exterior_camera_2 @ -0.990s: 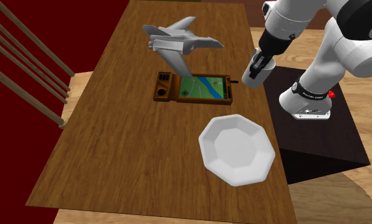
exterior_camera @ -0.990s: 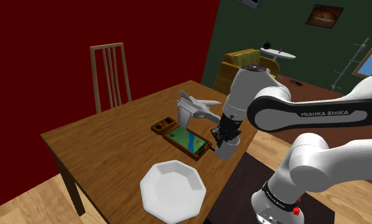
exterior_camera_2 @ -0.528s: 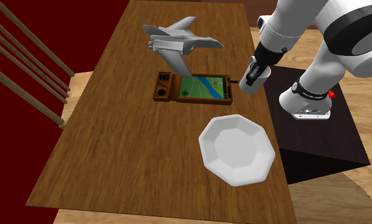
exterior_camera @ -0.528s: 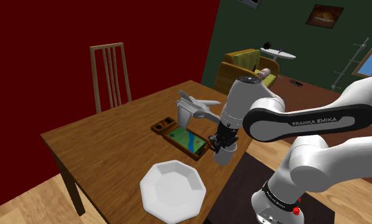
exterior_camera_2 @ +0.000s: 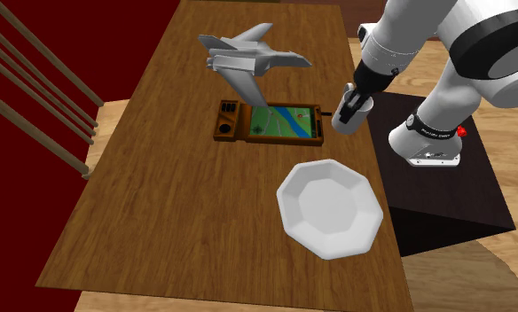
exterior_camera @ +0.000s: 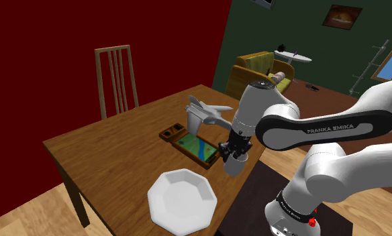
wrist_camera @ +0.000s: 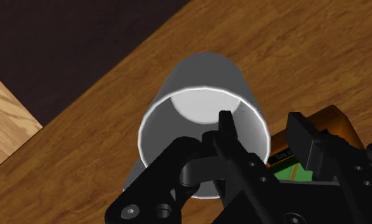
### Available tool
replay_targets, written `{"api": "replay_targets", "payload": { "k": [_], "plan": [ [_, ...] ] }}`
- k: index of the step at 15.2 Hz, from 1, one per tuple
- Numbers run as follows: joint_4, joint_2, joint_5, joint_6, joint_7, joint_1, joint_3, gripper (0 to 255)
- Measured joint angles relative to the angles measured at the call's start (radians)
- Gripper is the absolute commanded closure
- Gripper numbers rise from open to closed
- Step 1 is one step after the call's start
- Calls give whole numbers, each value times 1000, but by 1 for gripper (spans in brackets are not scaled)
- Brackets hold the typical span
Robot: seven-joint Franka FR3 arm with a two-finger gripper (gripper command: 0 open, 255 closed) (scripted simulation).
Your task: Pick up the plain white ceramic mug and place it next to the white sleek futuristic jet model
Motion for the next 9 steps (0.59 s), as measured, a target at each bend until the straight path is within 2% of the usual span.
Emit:
{"api": "replay_targets", "payload": {
  "k": [5,9],
  "plan": [
    [0,0,0,0,0,0,0,0],
    [69,-60,-16,-126,-4,-3,-21,0]
  ]
}}
